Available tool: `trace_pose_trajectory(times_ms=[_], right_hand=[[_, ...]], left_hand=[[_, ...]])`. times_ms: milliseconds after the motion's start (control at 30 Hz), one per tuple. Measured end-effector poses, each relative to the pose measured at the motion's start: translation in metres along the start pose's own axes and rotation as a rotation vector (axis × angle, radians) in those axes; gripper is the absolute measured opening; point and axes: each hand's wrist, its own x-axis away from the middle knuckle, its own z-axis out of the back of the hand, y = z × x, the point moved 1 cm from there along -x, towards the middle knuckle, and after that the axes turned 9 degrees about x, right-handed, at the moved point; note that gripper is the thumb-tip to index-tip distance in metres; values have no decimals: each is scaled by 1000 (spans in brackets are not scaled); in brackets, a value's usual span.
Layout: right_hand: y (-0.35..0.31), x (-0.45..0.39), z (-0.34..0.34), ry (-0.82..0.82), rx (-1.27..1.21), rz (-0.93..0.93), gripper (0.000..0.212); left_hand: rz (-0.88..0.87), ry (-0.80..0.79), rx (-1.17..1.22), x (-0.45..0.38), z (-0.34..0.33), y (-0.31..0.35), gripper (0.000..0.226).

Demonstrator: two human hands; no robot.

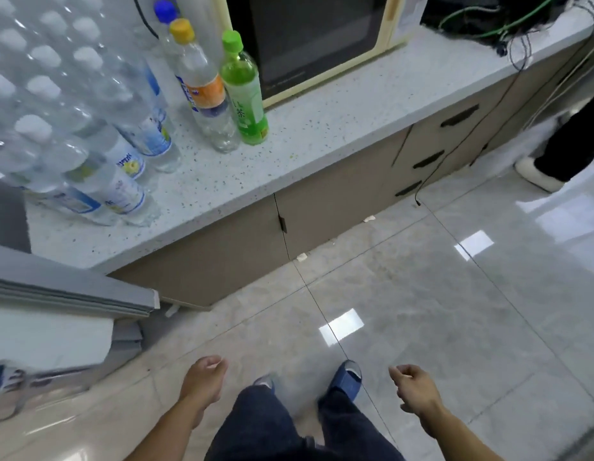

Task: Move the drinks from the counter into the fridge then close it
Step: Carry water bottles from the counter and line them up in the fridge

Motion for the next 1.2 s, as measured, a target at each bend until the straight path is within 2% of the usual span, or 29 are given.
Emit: trace_pose_trajectory(times_ms=[133, 300, 467, 600, 833, 1033, 1100, 1200], right_hand=[[-52, -33, 19, -48, 103, 125, 24], [-109, -55, 20, -84, 205, 189, 25], [-156, -61, 9, -98, 293, 222, 24], [-194, -56, 4, -89, 364, 240, 23], [-296, -34, -34, -174, 424, 416, 17], [-380, 15, -67, -347, 428, 718, 15], [-408, 37, -76, -402, 395, 849, 12], [-461, 70, -89, -404, 289, 1059, 19]], left_hand=[[91, 86, 128, 22, -12, -9, 25], [158, 179, 219, 37, -24, -23, 23], [158, 241, 299, 23, -25, -28, 18], [184, 268, 396, 6, -22, -6, 18], [0, 232, 483, -20, -6, 72, 16], [-203, 293, 686, -13, 20, 141, 16], [-267, 344, 728, -7, 29, 165, 23], [-379, 458, 777, 4, 47, 203, 46]])
